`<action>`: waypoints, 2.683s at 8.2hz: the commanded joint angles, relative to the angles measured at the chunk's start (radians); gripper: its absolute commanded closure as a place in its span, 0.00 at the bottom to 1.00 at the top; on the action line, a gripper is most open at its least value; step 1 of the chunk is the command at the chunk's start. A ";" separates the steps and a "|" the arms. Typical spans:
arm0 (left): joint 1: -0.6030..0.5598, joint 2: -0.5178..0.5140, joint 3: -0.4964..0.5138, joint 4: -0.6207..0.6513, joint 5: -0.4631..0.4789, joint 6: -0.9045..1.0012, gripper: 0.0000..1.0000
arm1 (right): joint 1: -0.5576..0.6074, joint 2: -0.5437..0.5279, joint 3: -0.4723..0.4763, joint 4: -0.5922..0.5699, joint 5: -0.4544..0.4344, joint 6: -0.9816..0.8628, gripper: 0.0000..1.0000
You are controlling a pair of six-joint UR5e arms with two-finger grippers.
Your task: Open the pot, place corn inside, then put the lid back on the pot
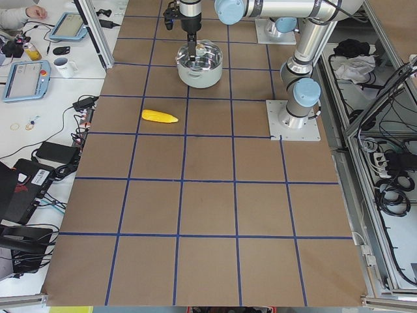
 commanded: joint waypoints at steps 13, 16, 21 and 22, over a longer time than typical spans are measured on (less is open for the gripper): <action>0.047 -0.519 -0.017 0.531 0.053 0.442 0.00 | 0.312 0.131 -0.006 -0.183 -0.010 0.307 0.00; 0.047 -0.585 -0.018 0.568 0.026 0.441 0.00 | 0.465 0.299 -0.003 -0.391 -0.008 0.471 0.00; 0.049 -0.638 -0.017 0.571 0.018 0.442 0.05 | 0.505 0.371 0.000 -0.423 -0.008 0.509 0.11; 0.047 -0.642 -0.017 0.571 0.018 0.442 0.14 | 0.505 0.371 0.000 -0.420 -0.008 0.509 0.19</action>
